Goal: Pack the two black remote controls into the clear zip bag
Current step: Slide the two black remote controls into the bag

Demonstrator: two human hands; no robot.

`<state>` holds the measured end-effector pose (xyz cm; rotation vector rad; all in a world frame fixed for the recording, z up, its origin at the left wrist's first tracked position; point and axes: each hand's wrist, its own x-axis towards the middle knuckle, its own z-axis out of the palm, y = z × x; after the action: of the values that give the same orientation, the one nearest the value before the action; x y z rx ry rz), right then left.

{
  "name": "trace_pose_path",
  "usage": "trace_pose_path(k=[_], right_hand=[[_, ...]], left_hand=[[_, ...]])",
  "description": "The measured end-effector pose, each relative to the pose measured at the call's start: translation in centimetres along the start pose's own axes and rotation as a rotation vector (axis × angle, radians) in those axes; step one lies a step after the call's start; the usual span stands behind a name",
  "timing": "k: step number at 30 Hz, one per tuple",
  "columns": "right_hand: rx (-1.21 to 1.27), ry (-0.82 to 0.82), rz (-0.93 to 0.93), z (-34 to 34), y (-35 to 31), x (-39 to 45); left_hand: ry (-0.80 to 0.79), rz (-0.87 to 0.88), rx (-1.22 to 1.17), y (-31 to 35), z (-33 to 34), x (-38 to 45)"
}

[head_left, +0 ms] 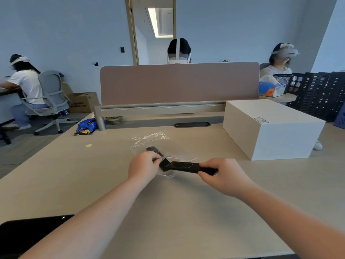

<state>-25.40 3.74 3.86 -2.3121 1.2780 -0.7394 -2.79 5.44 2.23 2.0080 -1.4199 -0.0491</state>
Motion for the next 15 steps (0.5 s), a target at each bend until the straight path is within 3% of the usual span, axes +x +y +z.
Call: trace_pose_path(k=[6, 15], right_hand=[[-0.162, 0.100, -0.109, 4.2, -0.3, 1.0], [-0.215, 0.052, 0.015, 8.1, 0.2, 4.0]], left_hand=[[-0.011, 0.050, 0.003, 0.2, -0.1, -0.3], [-0.031, 0.087, 0.040, -0.6, 0.0, 0.0]])
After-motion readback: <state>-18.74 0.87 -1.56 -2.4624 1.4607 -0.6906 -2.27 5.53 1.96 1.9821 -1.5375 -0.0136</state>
